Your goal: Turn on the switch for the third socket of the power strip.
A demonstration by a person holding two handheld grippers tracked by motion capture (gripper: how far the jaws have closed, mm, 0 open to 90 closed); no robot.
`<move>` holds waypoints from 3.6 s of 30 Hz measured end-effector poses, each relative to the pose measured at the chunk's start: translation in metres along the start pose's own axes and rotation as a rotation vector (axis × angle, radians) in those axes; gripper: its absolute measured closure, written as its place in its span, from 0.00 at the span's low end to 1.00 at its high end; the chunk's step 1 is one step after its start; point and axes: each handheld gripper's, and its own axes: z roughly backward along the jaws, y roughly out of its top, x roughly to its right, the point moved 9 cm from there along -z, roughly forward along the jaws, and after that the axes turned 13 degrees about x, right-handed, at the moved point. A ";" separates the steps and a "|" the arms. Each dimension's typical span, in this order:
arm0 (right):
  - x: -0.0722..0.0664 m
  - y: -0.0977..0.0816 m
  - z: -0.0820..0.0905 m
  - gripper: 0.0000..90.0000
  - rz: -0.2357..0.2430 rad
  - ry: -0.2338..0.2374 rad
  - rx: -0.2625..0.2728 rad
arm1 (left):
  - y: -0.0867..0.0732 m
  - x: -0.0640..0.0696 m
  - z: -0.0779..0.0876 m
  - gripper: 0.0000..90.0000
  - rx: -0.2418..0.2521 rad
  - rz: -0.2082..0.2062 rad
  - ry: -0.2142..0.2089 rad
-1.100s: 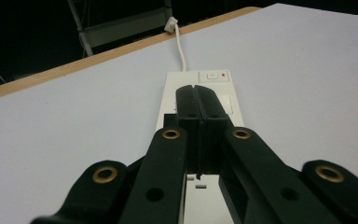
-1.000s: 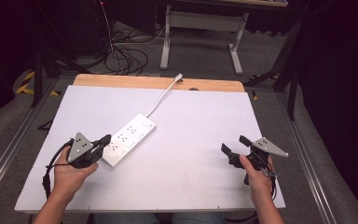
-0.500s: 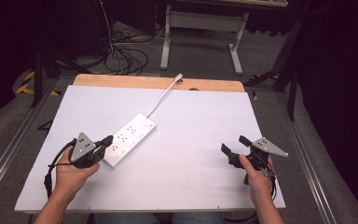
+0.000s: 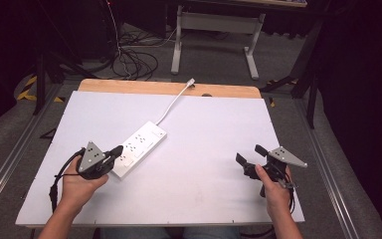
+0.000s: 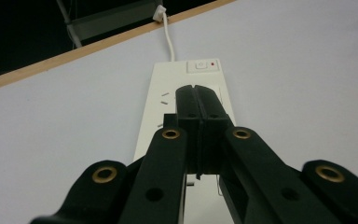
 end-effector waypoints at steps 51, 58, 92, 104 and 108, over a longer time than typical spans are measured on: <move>0.002 -0.001 0.004 0.12 -0.002 -0.012 0.000 | -0.021 0.018 -0.015 0.99 -0.132 -0.027 -0.078; 0.002 -0.001 0.005 0.12 0.000 -0.013 -0.001 | -0.026 0.019 -0.016 0.98 -0.168 -0.035 -0.091; 0.002 0.000 0.008 0.12 0.000 -0.017 0.005 | -0.032 0.022 -0.022 1.00 -0.209 -0.051 -0.071; 0.003 0.001 0.010 0.12 -0.005 -0.019 0.009 | -0.033 0.026 -0.025 1.00 -0.205 -0.051 -0.082; 0.003 0.000 0.008 0.12 -0.004 -0.017 0.006 | -0.033 0.026 -0.025 1.00 -0.203 -0.052 -0.081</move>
